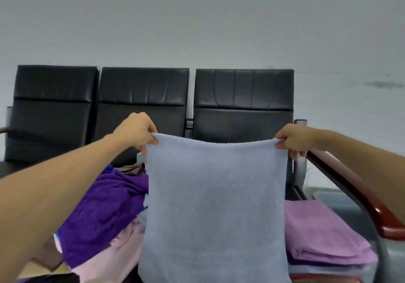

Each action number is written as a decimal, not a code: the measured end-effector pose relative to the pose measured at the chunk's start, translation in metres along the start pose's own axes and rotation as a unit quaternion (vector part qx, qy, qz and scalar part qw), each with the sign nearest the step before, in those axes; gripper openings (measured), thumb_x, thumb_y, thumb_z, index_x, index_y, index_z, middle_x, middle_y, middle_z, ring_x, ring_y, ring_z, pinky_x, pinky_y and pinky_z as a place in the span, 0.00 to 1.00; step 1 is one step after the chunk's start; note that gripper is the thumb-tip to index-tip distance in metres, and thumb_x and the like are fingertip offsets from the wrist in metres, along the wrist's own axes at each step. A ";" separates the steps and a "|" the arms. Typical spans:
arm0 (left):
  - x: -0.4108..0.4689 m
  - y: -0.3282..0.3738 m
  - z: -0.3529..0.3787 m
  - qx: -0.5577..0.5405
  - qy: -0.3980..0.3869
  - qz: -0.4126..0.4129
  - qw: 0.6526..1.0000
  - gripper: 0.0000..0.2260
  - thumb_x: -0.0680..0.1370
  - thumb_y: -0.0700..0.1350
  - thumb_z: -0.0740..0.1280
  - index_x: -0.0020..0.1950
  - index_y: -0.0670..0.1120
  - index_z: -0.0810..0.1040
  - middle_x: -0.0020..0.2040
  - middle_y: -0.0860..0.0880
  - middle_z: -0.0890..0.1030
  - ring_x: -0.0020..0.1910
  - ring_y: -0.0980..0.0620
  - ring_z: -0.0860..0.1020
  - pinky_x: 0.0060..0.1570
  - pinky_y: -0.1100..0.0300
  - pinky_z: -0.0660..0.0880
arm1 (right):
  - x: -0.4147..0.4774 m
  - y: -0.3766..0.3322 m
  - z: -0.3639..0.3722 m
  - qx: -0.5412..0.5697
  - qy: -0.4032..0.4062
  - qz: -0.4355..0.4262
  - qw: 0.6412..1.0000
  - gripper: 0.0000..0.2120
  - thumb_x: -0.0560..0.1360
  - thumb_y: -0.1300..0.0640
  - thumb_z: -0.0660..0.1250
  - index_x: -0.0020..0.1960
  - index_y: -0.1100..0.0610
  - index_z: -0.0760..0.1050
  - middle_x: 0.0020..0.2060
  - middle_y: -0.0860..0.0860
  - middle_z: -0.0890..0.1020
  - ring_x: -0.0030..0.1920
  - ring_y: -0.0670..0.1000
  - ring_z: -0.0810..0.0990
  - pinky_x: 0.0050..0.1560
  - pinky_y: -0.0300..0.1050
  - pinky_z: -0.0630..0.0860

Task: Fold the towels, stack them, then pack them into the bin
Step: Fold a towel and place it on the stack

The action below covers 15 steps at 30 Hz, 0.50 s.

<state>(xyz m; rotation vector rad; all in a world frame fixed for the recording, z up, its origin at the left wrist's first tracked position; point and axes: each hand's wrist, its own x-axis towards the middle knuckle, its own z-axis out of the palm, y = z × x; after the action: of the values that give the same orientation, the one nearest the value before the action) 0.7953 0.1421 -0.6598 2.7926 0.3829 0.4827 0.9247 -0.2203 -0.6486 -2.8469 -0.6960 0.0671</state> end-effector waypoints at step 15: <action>-0.059 -0.057 0.191 -0.207 0.060 -0.056 0.975 0.11 0.71 0.36 0.69 0.48 0.49 0.86 0.41 0.51 0.85 0.42 0.55 0.80 0.41 0.71 0.71 | 0.008 0.038 0.184 -0.034 0.089 -0.033 0.995 0.07 0.73 0.58 0.67 0.46 0.51 0.83 0.42 0.49 0.84 0.45 0.56 0.79 0.46 0.48 0.76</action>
<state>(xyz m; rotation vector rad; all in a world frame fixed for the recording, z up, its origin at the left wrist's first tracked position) 0.7987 0.1340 -0.8670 2.3337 0.4090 0.6271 0.9318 -0.2149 -0.8361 -2.8456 -0.7658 -0.2209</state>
